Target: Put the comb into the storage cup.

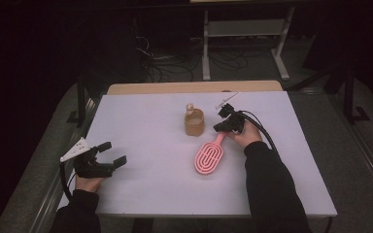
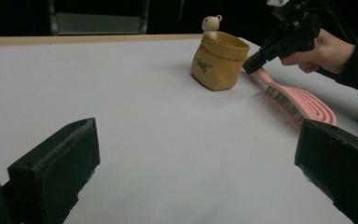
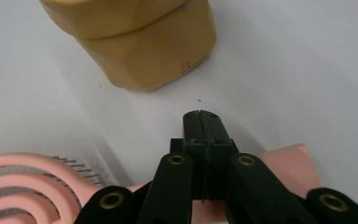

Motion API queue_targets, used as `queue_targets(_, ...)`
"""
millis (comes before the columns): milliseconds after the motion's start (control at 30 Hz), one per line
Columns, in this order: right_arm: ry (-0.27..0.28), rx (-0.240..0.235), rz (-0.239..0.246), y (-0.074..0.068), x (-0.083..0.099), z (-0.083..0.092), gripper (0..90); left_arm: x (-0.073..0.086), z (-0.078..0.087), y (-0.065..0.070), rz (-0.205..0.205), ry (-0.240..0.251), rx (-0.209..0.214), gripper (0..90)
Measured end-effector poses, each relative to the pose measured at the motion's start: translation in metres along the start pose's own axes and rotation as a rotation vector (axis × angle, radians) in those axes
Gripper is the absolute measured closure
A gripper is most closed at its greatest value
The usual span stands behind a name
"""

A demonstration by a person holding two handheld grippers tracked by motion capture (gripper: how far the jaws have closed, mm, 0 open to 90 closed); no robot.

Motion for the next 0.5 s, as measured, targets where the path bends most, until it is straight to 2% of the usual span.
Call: queue_targets(500, 0.005, -0.002, -0.027, 0.004, 0.016, 0.003, 88.8, 0.001, -0.001, 0.000, 0.001, -0.006, -0.003, 0.0)
Point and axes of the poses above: each handheld gripper's, and its own axes: z roughly backward along the jaws, x roughly out of its underside, y roughly to its right, the point moved 1 cm from there along -z, roughly forward along the jaws, and after that the axes turned 4 degrees about -x, right-handed, at the moved point
